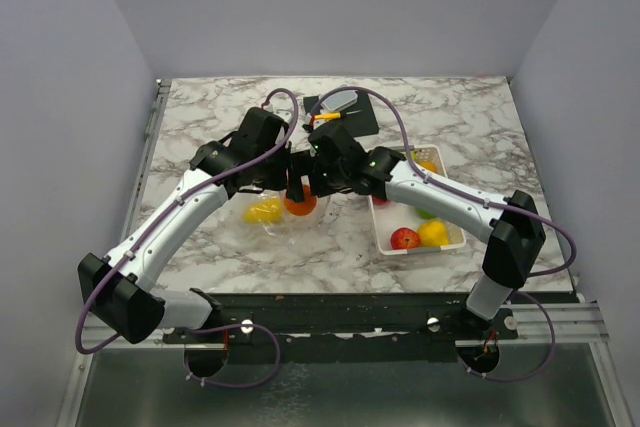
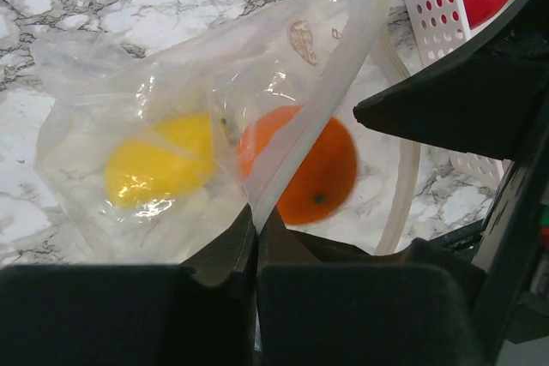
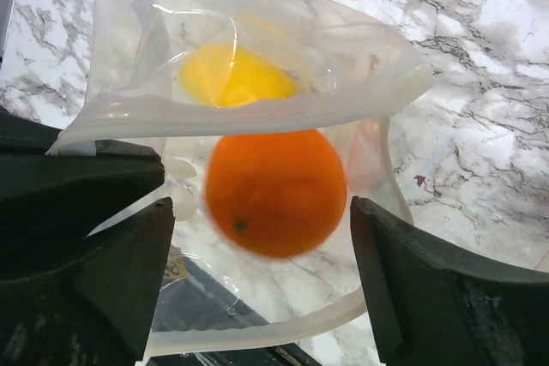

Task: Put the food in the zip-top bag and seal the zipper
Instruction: Place the fake fruit in the zipper food storage bag.

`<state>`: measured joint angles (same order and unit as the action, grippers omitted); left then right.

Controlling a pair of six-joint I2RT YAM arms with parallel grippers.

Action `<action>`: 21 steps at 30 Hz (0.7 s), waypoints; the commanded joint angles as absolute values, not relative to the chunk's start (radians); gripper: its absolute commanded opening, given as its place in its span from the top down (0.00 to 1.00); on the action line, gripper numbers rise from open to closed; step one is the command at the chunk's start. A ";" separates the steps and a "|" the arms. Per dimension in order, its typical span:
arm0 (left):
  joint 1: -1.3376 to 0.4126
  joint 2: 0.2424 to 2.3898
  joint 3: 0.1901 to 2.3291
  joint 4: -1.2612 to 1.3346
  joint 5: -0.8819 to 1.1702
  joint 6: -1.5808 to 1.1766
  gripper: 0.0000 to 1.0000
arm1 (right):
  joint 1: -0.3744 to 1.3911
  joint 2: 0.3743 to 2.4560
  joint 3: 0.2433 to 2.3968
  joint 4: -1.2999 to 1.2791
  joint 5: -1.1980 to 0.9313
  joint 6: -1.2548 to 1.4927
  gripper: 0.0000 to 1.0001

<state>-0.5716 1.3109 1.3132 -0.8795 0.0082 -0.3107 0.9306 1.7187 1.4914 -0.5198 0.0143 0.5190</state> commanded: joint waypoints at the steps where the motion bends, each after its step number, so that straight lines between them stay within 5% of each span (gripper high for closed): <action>1: -0.575 1.288 1.315 -0.884 0.020 -0.316 1.00 | 0.940 1.710 1.508 -0.514 0.053 0.525 0.11; 21: -0.575 1.303 1.301 -0.873 0.013 -0.318 1.00 | 0.940 1.542 1.453 -0.589 0.162 0.528 0.09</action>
